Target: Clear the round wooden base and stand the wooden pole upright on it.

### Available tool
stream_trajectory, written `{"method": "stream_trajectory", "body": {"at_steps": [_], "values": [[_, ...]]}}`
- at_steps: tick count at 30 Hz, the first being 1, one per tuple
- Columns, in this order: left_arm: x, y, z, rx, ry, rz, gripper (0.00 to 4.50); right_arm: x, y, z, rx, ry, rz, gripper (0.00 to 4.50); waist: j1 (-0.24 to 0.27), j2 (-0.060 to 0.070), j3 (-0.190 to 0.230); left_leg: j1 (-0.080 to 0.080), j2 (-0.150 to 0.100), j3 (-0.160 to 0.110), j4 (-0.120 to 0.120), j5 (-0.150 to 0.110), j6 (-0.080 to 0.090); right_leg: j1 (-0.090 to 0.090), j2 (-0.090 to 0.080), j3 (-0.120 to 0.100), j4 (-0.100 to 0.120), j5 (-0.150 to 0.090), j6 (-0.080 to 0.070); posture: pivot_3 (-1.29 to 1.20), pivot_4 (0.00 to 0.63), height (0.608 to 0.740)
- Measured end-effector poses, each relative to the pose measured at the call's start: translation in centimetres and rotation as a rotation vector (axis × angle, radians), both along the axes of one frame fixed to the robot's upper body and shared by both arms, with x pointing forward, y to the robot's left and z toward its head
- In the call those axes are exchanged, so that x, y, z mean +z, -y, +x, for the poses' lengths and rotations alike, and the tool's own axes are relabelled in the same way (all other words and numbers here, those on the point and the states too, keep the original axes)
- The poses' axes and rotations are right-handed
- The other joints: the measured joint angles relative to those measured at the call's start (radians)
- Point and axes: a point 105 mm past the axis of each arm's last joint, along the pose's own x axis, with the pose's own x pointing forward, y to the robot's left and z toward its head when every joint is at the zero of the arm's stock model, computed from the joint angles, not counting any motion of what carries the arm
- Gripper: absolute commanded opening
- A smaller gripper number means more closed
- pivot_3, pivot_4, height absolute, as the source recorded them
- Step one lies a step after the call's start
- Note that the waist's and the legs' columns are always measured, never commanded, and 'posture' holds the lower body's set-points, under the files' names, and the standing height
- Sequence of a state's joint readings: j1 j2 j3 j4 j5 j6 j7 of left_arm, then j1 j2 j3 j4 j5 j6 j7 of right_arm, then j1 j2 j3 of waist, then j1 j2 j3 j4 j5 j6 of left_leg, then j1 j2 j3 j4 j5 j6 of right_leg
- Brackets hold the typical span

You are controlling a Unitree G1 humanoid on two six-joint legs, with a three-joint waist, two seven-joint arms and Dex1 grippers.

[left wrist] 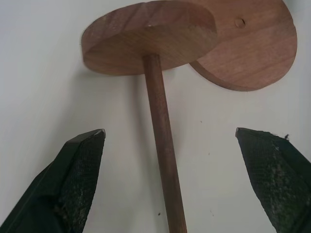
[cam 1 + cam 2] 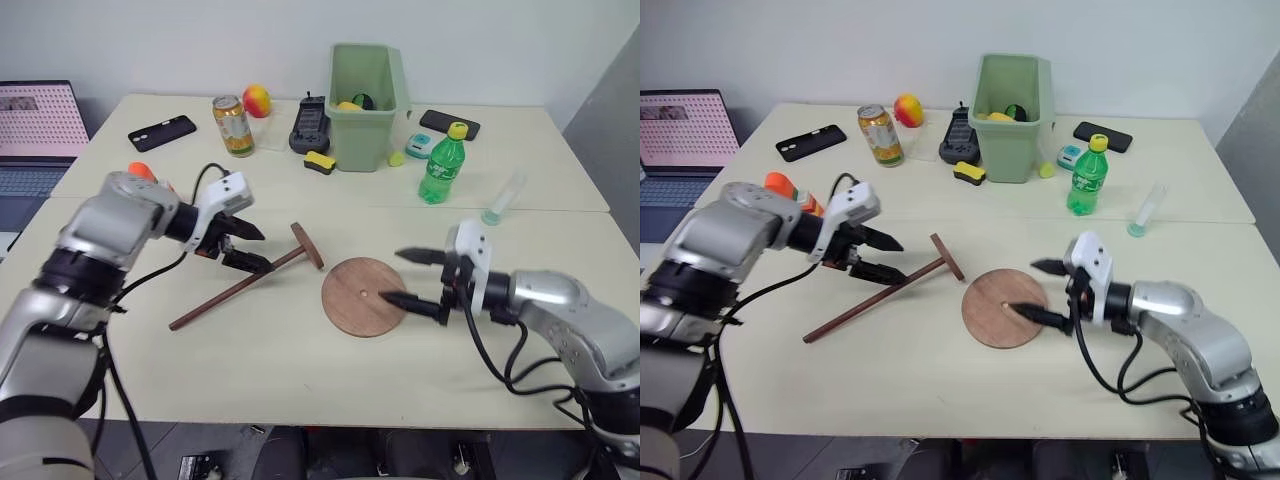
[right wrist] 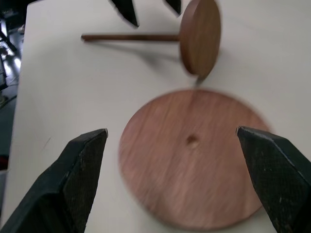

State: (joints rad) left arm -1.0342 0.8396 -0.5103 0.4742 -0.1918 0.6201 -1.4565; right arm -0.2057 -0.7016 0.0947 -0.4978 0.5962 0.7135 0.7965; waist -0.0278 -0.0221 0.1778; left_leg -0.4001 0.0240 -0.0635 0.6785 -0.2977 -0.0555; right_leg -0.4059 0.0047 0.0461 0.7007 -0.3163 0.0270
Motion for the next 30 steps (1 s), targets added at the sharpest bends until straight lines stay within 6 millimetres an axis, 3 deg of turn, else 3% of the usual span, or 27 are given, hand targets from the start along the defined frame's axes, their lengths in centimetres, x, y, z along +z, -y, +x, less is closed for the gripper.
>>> {"method": "stream_trajectory", "body": {"at_steps": [6, 10, 11, 25, 30], "values": [[-1.6, 1.5, 0.8, -0.076, -0.023, 0.054, 4.5, -0.3, -1.4, -1.2, -0.034, -0.025, 0.058, 4.44, -0.008, 0.0, 0.0, 0.0, 0.001, -0.002, 0.0, 0.0, 0.0, 0.0, 0.002, -0.001, 0.003, 0.0, 0.0, 0.0, 0.15, 0.74], [-2.5, 1.3, 1.3, -0.065, -0.042, 0.082, 3.91, -0.8, -1.5, -1.4, -0.086, -0.046, 0.075, 4.5, -0.005, 0.0, 0.0, 0.0, 0.001, -0.004, 0.001, 0.0, 0.0, 0.0, 0.002, -0.003, 0.003, 0.0, 0.0, 0.0, 0.15, 0.74], [-2.5, 1.3, 1.4, -0.068, -0.046, 0.086, 3.54, -0.8, -1.7, -1.5, -0.09, -0.047, 0.085, 4.5, -0.005, 0.0, 0.0, 0.0, 0.001, -0.004, 0.001, 0.0, 0.0, 0.0, 0.002, -0.002, 0.003, 0.0, 0.0, 0.0, 0.15, 0.74], [-2.5, 1.8, 1.6, -0.114, -0.061, 0.114, 0.44, -0.4, -2.0, -1.5, -0.125, -0.042, 0.091, 4.5, -0.005, 0.0, 0.0, 0.0, 0.001, -0.005, 0.001, 0.0, 0.0, 0.0, 0.002, -0.003, 0.005, 0.0, 0.0, 0.0, 0.15, 0.74], [-2.5, 1.5, 1.7, -0.102, -0.064, 0.103, 0.25, 0.2, -2.0, -1.1, -0.124, -0.023, 0.094, 4.5, -0.005, 0.0, 0.0, 0.0, 0.001, -0.005, 0.001, 0.0, 0.0, 0.0, 0.002, -0.003, 0.005, 0.0, 0.0, 0.0, 0.15, 0.74]]}}
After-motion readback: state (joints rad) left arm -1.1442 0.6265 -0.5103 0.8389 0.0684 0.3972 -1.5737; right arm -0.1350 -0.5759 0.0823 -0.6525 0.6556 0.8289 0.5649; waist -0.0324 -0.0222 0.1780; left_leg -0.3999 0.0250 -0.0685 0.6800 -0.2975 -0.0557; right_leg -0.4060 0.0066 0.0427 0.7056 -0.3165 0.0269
